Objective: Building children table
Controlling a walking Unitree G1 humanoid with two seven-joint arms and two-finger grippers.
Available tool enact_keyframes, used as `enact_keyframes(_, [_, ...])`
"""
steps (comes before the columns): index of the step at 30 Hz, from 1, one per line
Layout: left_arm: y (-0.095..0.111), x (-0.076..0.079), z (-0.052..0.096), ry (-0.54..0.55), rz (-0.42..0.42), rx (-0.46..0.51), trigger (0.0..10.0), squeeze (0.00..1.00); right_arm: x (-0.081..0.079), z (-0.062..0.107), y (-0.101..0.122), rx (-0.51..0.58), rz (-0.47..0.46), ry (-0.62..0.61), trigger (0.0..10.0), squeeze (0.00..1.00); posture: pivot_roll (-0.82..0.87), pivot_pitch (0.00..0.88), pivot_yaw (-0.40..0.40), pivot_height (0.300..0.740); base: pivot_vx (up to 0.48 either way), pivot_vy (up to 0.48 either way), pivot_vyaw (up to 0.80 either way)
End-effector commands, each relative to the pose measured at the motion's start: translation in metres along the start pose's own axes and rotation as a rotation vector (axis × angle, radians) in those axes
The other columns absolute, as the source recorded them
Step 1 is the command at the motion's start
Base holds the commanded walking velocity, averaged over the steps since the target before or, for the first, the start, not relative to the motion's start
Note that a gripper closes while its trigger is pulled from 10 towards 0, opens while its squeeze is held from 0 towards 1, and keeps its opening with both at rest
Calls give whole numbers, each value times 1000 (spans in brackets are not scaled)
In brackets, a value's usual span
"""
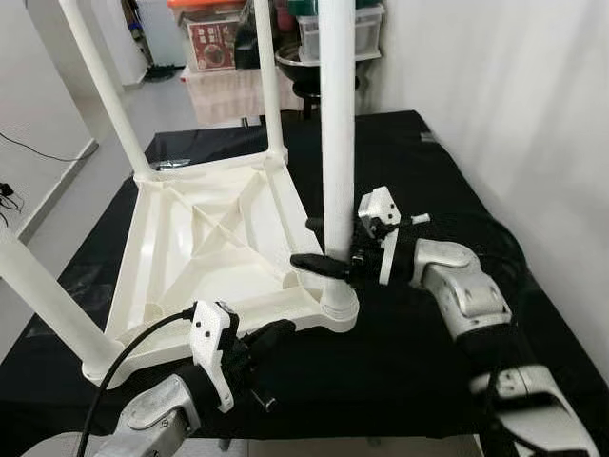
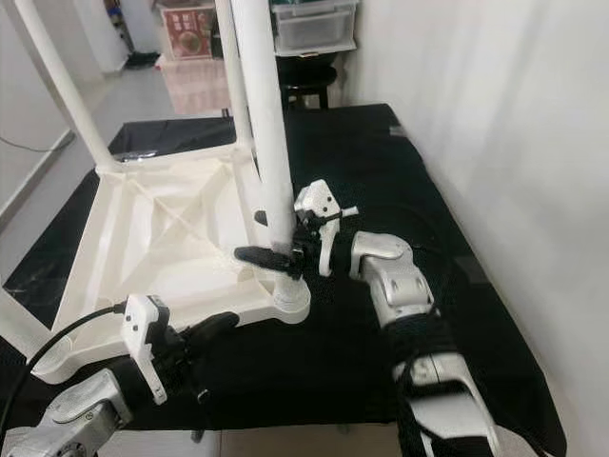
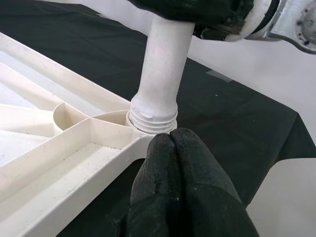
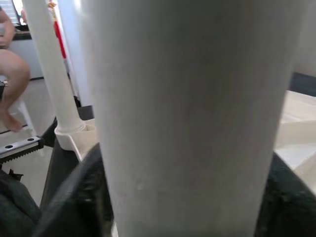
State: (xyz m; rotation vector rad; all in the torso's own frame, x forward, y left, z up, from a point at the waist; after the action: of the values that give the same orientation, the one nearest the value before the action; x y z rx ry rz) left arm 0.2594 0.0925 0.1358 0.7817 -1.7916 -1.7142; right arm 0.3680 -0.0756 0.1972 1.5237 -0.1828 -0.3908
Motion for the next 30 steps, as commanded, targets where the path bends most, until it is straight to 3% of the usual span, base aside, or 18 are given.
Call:
enact_keyframes(1, [-3,0,1,8,-4,-9,10000,0,-2,-4,1,12,-8,27,0,0,-28,29,54,740,0,0,0])
enact_keyframes(10, [-3,2,1,5,1,-6,10000,0,3,7,-8,3,-3,-12,0,0,-35,32,53,740,0,0,0])
enact_keyframes(13, [-2,3,1,5,2,-5,10000,0,9,13,-15,-15,9,-102,0,0,-40,38,49,740,0,0,0])
enact_keyframes(16, [-2,2,2,7,2,-3,10000,0,16,15,-31,1,-11,-359,0,0,-46,45,40,740,0,0,0])
enact_keyframes(18, [-2,2,2,7,2,-3,10000,0,16,15,-31,1,-11,-359,0,0,-46,45,40,740,0,0,0])
enact_keyframes(19, [-1,1,3,8,1,-2,10000,0,29,24,-37,63,-41,-670,0,0,-59,53,42,740,0,0,0])
enact_keyframes(20, [-1,1,3,8,1,-2,10000,0,29,24,-37,63,-41,-670,0,0,-59,53,42,740,0,0,0])
enact_keyframes(21, [0,0,3,9,1,0,10000,0,12,20,-57,54,-63,-782,0,0,-57,58,63,740,0,0,0])
enact_keyframes(22, [0,-1,2,9,1,-1,10000,0,4,16,-62,53,-64,-809,0,0,-74,46,74,740,0,0,0])
enact_keyframes(30, [-2,-3,0,0,1,-5,10000,0,5,-1,-60,48,-83,-747,0,0,-51,34,62,740,0,0,0])
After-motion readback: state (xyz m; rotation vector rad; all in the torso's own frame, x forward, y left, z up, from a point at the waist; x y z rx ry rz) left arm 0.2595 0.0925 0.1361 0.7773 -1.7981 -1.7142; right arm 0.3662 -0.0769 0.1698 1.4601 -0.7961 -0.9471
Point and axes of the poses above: a point about 5 cm out from each wrist's last joint towards the gripper, its own z axis pointing back from the gripper into the wrist, its own y axis along the axis of the wrist's last joint, x = y × z, the point moved 5 cm from there along -z, pointing out of the wrist towards the gripper, and after that the axes turned 11 degrees about -z, right-handed, at the moved point
